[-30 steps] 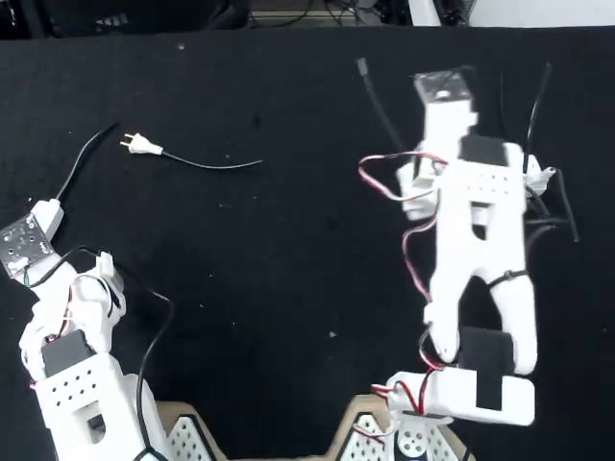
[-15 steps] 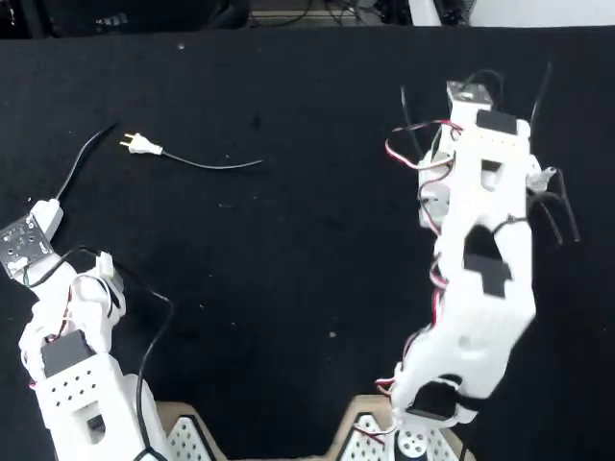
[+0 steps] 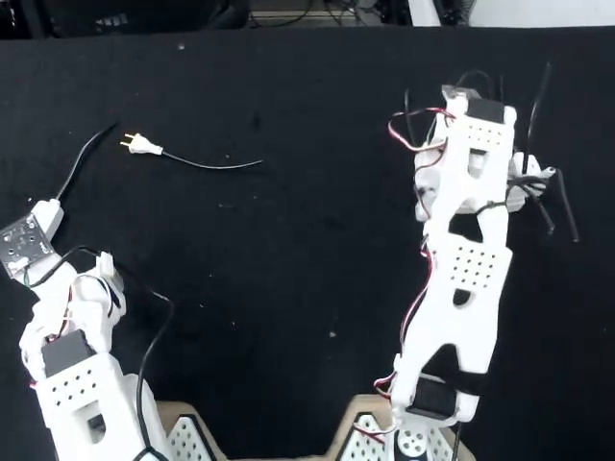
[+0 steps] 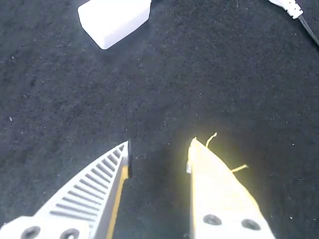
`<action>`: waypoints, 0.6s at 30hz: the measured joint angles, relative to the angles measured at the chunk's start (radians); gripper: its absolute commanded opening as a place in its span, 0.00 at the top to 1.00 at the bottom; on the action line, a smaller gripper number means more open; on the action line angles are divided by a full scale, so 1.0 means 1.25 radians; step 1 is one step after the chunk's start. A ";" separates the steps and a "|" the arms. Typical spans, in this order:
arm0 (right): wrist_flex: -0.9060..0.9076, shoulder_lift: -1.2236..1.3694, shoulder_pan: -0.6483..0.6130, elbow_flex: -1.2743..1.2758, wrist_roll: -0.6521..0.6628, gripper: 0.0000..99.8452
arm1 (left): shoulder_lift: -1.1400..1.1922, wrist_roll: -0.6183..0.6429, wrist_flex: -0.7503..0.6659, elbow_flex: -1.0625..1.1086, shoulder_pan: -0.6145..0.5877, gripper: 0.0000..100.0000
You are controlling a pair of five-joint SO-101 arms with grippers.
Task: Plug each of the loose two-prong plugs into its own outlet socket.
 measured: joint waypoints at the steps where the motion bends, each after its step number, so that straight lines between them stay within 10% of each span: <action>1: 0.005 0.011 0.000 -0.031 0.000 0.91 | 0.000 0.000 0.000 0.000 0.000 0.80; 18: 0.015 0.004 -0.050 -0.123 0.037 0.74 | 0.000 0.000 0.000 0.000 0.000 0.80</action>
